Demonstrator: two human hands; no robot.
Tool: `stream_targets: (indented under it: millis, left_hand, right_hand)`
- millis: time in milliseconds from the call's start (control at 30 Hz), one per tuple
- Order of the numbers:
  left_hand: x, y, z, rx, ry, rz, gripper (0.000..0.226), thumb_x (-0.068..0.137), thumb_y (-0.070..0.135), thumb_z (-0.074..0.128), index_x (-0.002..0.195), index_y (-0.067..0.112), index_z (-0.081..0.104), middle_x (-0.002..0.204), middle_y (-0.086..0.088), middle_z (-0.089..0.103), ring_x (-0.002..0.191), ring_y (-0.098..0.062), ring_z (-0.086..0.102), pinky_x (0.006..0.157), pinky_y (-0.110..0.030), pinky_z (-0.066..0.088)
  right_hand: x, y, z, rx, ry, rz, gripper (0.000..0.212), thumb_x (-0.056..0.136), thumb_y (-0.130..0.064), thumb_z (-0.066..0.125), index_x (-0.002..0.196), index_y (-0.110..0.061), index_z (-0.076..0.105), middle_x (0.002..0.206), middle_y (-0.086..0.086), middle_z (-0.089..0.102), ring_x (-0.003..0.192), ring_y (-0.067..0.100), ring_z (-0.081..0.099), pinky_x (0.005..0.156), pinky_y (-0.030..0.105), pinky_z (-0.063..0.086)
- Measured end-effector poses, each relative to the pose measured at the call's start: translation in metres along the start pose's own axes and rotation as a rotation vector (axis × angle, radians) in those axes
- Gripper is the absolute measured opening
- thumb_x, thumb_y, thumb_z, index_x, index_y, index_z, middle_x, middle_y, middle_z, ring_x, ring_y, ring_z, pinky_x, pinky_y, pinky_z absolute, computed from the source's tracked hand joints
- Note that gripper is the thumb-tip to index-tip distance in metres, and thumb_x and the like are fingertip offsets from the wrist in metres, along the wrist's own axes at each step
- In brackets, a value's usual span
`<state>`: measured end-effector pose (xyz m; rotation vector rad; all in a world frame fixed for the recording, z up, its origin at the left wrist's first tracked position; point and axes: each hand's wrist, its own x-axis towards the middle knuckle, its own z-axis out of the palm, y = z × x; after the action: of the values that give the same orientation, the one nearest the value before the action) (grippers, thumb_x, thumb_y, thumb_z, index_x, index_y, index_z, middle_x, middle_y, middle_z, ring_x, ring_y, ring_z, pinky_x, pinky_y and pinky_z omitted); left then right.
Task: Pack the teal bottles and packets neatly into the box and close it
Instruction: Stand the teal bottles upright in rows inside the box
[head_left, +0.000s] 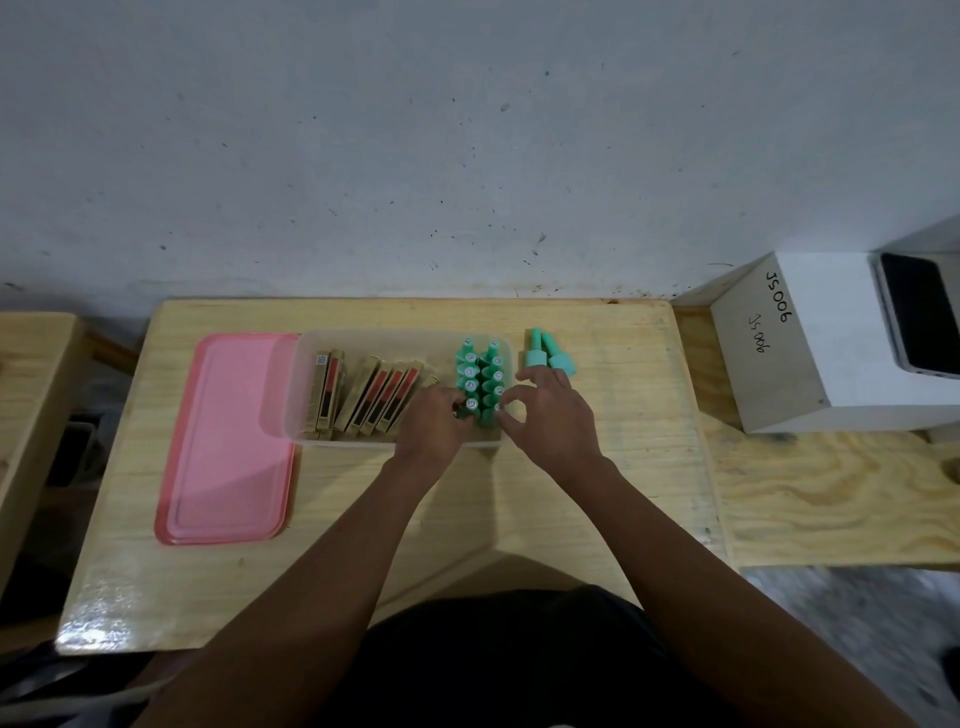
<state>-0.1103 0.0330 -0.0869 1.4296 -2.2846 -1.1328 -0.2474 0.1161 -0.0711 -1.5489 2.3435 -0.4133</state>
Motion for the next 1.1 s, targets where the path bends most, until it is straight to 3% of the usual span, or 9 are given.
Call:
stream_targets:
  millis: [233, 633, 767, 867, 933, 1000, 1100]
  left_hand:
    - [-0.002, 0.001, -0.002, -0.003, -0.008, -0.035, 0.015, 0.074, 0.012, 0.073, 0.089, 0.007, 0.075, 0.078, -0.010, 0.068, 0.065, -0.018, 0.057, 0.058, -0.027, 0.040]
    - [-0.004, 0.003, -0.004, 0.030, -0.022, -0.044, 0.015, 0.075, 0.016, 0.074, 0.085, 0.006, 0.075, 0.074, -0.010, 0.071, 0.064, -0.023, 0.064, 0.059, -0.035, 0.050]
    - [-0.005, 0.006, -0.011, 0.048, -0.074, -0.066, 0.024, 0.074, 0.026, 0.077, 0.085, 0.005, 0.075, 0.063, 0.000, 0.061, 0.058, -0.017, 0.058, 0.053, -0.029, 0.043]
    - [-0.003, 0.006, -0.025, 0.131, -0.173, -0.106, 0.046, 0.072, 0.037, 0.078, 0.108, 0.010, 0.070, 0.090, -0.002, 0.069, 0.075, -0.012, 0.059, 0.066, -0.023, 0.043]
    - [0.001, 0.011, -0.039, 0.207, -0.222, -0.101, 0.057, 0.072, 0.043, 0.078, 0.116, 0.010, 0.066, 0.106, -0.006, 0.071, 0.089, -0.015, 0.064, 0.077, -0.025, 0.048]
    - [0.006, 0.023, -0.053, 0.245, -0.217, -0.073, 0.053, 0.074, 0.043, 0.076, 0.115, 0.010, 0.067, 0.107, -0.006, 0.071, 0.093, -0.016, 0.066, 0.080, -0.026, 0.049]
    - [0.016, 0.053, -0.060, 0.162, -0.155, -0.025, 0.041, 0.078, 0.038, 0.073, 0.110, 0.013, 0.069, 0.103, -0.004, 0.071, 0.083, -0.012, 0.064, 0.075, -0.025, 0.048]
  right_hand:
    - [-0.001, 0.002, 0.000, -0.002, -0.018, -0.007, 0.019, 0.087, -0.036, 0.067, 0.103, -0.028, 0.073, 0.128, -0.003, 0.056, 0.120, 0.017, 0.048, 0.086, 0.035, 0.049]
    - [-0.004, 0.004, 0.003, 0.027, 0.015, 0.013, 0.022, 0.085, -0.040, 0.067, 0.103, -0.028, 0.073, 0.125, -0.005, 0.058, 0.119, 0.015, 0.049, 0.086, 0.036, 0.049]
    - [-0.006, 0.011, -0.003, -0.015, 0.152, 0.007, 0.028, 0.083, -0.047, 0.067, 0.102, -0.027, 0.073, 0.113, -0.005, 0.064, 0.109, 0.017, 0.055, 0.080, 0.036, 0.047]
    - [-0.006, 0.027, -0.018, 0.032, 0.266, 0.065, 0.026, 0.086, -0.044, 0.066, 0.104, -0.026, 0.071, 0.110, -0.006, 0.066, 0.103, 0.016, 0.057, 0.075, 0.032, 0.046]
    - [-0.004, 0.045, -0.026, 0.068, 0.254, 0.148, 0.025, 0.089, -0.043, 0.063, 0.108, -0.028, 0.070, 0.113, -0.006, 0.065, 0.105, 0.015, 0.055, 0.075, 0.032, 0.048]
    - [0.000, 0.065, -0.031, 0.119, 0.209, 0.262, 0.025, 0.090, -0.042, 0.061, 0.109, -0.029, 0.069, 0.117, -0.005, 0.064, 0.109, 0.016, 0.054, 0.077, 0.033, 0.049]
    - [0.011, 0.088, -0.033, 0.190, 0.155, 0.389, 0.023, 0.090, -0.040, 0.062, 0.108, -0.028, 0.071, 0.120, -0.001, 0.065, 0.114, 0.019, 0.054, 0.083, 0.038, 0.051]
